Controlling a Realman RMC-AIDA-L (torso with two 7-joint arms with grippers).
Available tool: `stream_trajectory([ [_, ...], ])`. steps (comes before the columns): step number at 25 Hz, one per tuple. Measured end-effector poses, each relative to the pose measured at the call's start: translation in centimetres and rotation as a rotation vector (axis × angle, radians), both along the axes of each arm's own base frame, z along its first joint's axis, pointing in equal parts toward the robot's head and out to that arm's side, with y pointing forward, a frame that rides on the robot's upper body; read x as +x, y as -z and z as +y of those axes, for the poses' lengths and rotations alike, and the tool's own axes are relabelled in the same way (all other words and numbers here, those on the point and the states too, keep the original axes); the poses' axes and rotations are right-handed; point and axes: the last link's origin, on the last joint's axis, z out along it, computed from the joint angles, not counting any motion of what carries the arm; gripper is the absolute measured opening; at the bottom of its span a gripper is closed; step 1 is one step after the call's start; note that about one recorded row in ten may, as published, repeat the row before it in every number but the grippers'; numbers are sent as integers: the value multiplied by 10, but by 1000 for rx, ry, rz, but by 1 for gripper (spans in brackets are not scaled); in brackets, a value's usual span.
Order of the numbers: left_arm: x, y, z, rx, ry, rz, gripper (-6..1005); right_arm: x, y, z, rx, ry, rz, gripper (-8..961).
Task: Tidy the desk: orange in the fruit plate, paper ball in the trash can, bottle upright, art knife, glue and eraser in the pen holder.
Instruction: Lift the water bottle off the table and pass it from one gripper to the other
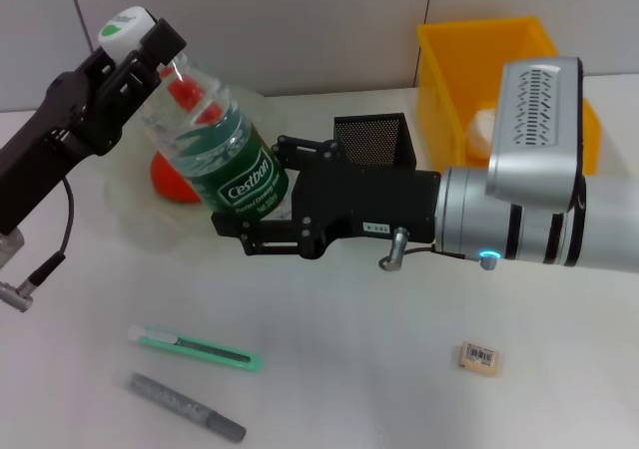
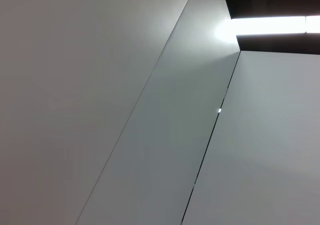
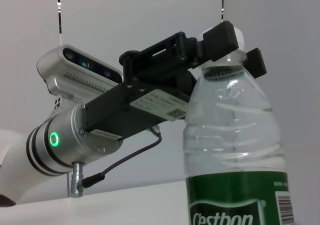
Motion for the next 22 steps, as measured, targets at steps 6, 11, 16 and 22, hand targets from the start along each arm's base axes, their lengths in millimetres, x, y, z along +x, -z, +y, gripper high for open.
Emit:
stream_trajectory([
  [6,0,0,0,-1,1,1,444,0,1,1,-6,3,-10,767],
  [11,0,0,0,-2,2,2,444,1,1,0,-7,10,-10,767],
  [16,1,0,0,-1,3,2,444,2,1,0,-12,19,-6,767],
  [22,1,0,0,4,8,2,444,3,1,-1,-18,21,-5,767],
])
